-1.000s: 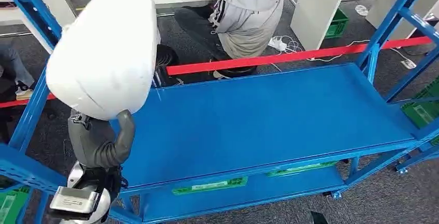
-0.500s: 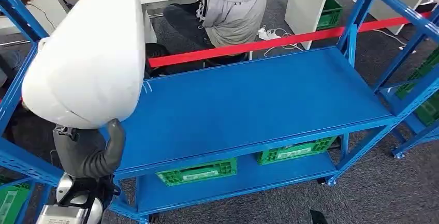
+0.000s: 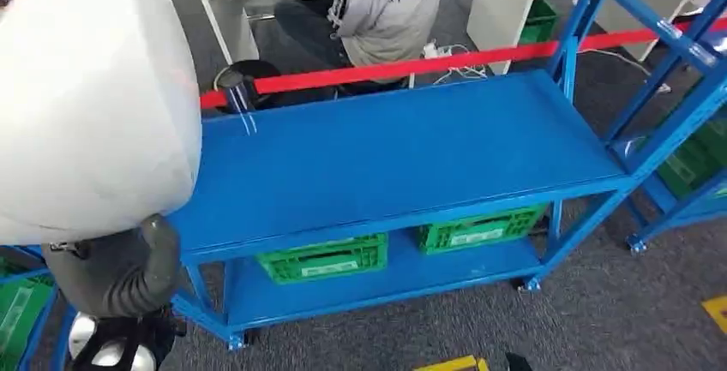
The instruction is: Take the parts from the cabinet and place them on the table.
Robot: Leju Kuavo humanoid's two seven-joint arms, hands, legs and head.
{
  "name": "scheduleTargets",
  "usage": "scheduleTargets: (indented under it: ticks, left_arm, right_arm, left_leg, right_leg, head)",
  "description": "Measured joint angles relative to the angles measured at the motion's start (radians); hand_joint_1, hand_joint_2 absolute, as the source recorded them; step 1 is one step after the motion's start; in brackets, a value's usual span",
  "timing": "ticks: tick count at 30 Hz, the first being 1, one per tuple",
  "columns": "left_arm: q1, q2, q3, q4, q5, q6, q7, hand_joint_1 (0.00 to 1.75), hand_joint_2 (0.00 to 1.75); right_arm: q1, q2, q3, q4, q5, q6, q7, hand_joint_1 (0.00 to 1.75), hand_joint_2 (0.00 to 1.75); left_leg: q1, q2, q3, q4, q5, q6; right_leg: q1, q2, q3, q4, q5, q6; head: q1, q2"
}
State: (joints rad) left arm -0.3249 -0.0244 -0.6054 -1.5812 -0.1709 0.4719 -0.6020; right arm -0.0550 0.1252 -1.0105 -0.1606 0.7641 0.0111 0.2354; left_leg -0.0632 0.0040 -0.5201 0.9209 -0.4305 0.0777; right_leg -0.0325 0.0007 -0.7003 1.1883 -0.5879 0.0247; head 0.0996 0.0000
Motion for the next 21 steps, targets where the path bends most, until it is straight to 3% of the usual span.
scheduleTargets:
  ticks: [1,2,3,5,6,7,8,11,12,13,15,16,17,18,19,20,21]
  left_arm:
    - [0.008,0.000,0.000,-0.004,0.000,0.001,0.001,1.75,1.75]
    - [0.013,0.001,0.000,-0.005,0.000,0.001,0.001,1.75,1.75]
    - [0.017,0.002,0.000,-0.008,-0.002,0.001,0.001,1.75,1.75]
    - [0.025,0.002,0.001,-0.016,-0.005,0.002,0.001,1.75,1.75]
    - [0.028,0.002,0.002,-0.020,-0.007,0.003,0.001,1.75,1.75]
    - [0.033,0.002,0.003,-0.027,-0.010,0.003,0.001,1.75,1.75]
    - [0.040,0.003,0.005,-0.035,-0.017,0.001,0.001,1.75,1.75]
    - [0.049,0.004,0.004,-0.046,-0.035,-0.016,0.003,1.75,1.75]
    - [0.054,0.004,0.004,-0.048,-0.041,-0.019,0.006,1.75,1.75]
    - [0.058,0.004,0.004,-0.052,-0.046,-0.024,0.009,1.75,1.75]
    - [0.063,0.004,0.004,-0.061,-0.054,-0.029,0.008,1.75,1.75]
    - [0.066,0.004,0.004,-0.062,-0.054,-0.032,0.004,1.75,1.75]
    - [0.069,0.005,0.004,-0.062,-0.053,-0.033,-0.001,1.75,1.75]
    - [0.075,0.006,0.004,-0.062,-0.050,-0.035,-0.005,1.75,1.75]
    - [0.079,0.008,0.004,-0.062,-0.048,-0.035,-0.013,1.75,1.75]
    - [0.080,0.008,0.004,-0.062,-0.046,-0.035,-0.019,1.75,1.75]
    - [0.080,0.008,0.004,-0.064,-0.045,-0.035,-0.025,1.75,1.75]
  right_arm:
    - [0.000,-0.005,-0.001,0.000,0.000,0.000,0.000,0.00,0.00]
    - [0.000,-0.008,-0.002,0.000,0.000,0.000,0.000,0.00,0.00]
    - [0.000,-0.011,-0.003,0.000,0.000,0.000,0.000,0.00,0.00]
    - [0.000,-0.012,-0.003,0.000,0.000,0.000,0.001,0.00,0.00]
    - [-0.001,-0.012,-0.003,0.000,0.000,-0.002,0.001,0.00,0.00]
    - [-0.005,-0.010,-0.003,0.000,0.000,-0.005,0.001,0.00,0.00]
    - [-0.003,-0.010,-0.003,0.000,-0.002,-0.012,0.000,0.00,0.00]
    - [-0.001,-0.007,-0.010,0.000,-0.015,-0.029,0.001,0.00,0.00]
    - [-0.003,0.005,-0.013,0.002,-0.018,-0.032,0.001,0.00,0.00]
    - [-0.004,0.000,-0.015,-0.001,-0.018,-0.033,0.001,0.00,0.00]
    - [-0.003,0.000,-0.021,-0.001,-0.017,-0.034,0.000,0.00,0.00]
    - [-0.003,0.000,-0.022,-0.001,-0.017,-0.034,0.000,0.00,0.00]
    - [-0.002,0.000,-0.023,-0.001,-0.017,-0.034,-0.001,0.00,0.00]
    - [-0.001,0.000,-0.024,-0.001,-0.017,-0.034,-0.001,0.00,0.00]
    - [-0.002,0.000,-0.025,-0.001,-0.017,-0.034,-0.001,0.00,0.00]
    - [-0.002,0.000,-0.026,-0.001,-0.017,-0.034,-0.001,0.00,0.00]
    - [-0.002,0.000,-0.027,-0.001,-0.017,-0.034,-0.001,0.00,0.00]
  left_leg:
    - [0.000,0.002,-0.018,0.008,0.008,-0.001]
    - [0.001,0.003,-0.040,0.020,0.015,-0.003]
    - [0.003,0.004,-0.064,0.033,0.021,-0.006]
    - [0.011,0.005,-0.110,0.066,0.030,-0.016]
    - [0.013,0.005,-0.134,0.090,0.033,-0.021]
    - [0.006,0.002,-0.155,0.110,0.034,-0.026]
    - [0.003,0.001,-0.159,0.124,0.036,-0.026]
    - [0.002,0.000,-0.162,0.128,0.054,-0.027]
    - [0.004,-0.005,-0.171,0.136,0.040,-0.038]
    - [0.011,-0.007,-0.183,0.167,-0.015,-0.053]
    - [0.032,-0.006,-0.213,0.302,-0.139,-0.075]
    - [0.038,-0.006,-0.225,0.370,-0.176,-0.080]
    - [0.043,-0.006,-0.226,0.419,-0.186,-0.083]
    - [0.047,-0.006,-0.212,0.433,-0.169,-0.083]
    - [0.047,-0.006,-0.177,0.403,-0.138,-0.077]
    - [0.043,-0.007,-0.116,0.327,-0.106,-0.063]
    - [0.035,-0.011,-0.049,0.235,-0.090,-0.039]
  right_leg:
    - [0.002,0.000,-0.013,0.069,-0.031,0.002]
    - [0.004,0.000,-0.016,0.115,-0.028,0.004]
    - [0.005,-0.001,0.001,0.120,0.004,0.007]
    - [0.003,-0.002,0.079,0.035,0.074,0.017]
    - [-0.002,-0.004,0.142,-0.045,0.072,0.025]
    - [0.002,-0.002,0.185,-0.115,0.011,0.032]
    - [0.002,0.003,0.176,-0.114,0.013,-0.002]
    - [-0.002,0.000,0.170,-0.113,0.021,-0.017]
    - [-0.005,-0.007,0.154,-0.112,0.030,-0.023]
    - [-0.007,-0.004,0.144,-0.112,0.040,-0.033]
    - [-0.007,-0.005,0.118,-0.112,0.064,-0.036]
    - [-0.008,-0.006,0.102,-0.112,0.075,-0.035]
    - [-0.008,-0.007,0.088,-0.111,0.087,-0.032]
    - [-0.007,-0.008,0.073,-0.111,0.097,-0.030]
    - [-0.005,-0.008,0.061,-0.111,0.107,-0.028]
    - [-0.001,-0.008,0.050,-0.112,0.117,-0.028]
    - [0.003,-0.007,0.045,-0.116,0.126,-0.028]
  head:
    - [0.000,0.000]
    - [0.001,0.000]
    - [0.000,0.000]
    - [0.001,0.000]
    - [0.004,0.000]
    - [0.020,0.000]
    - [0.028,0.000]
    - [0.021,0.000]
    - [0.025,0.000]
    - [0.014,0.000]
    - [0.010,0.000]
    - [0.008,0.000]
    - [0.007,0.000]
    - [0.008,0.000]
    - [0.007,0.000]
    - [0.008,0.000]
    - [0.008,0.000]
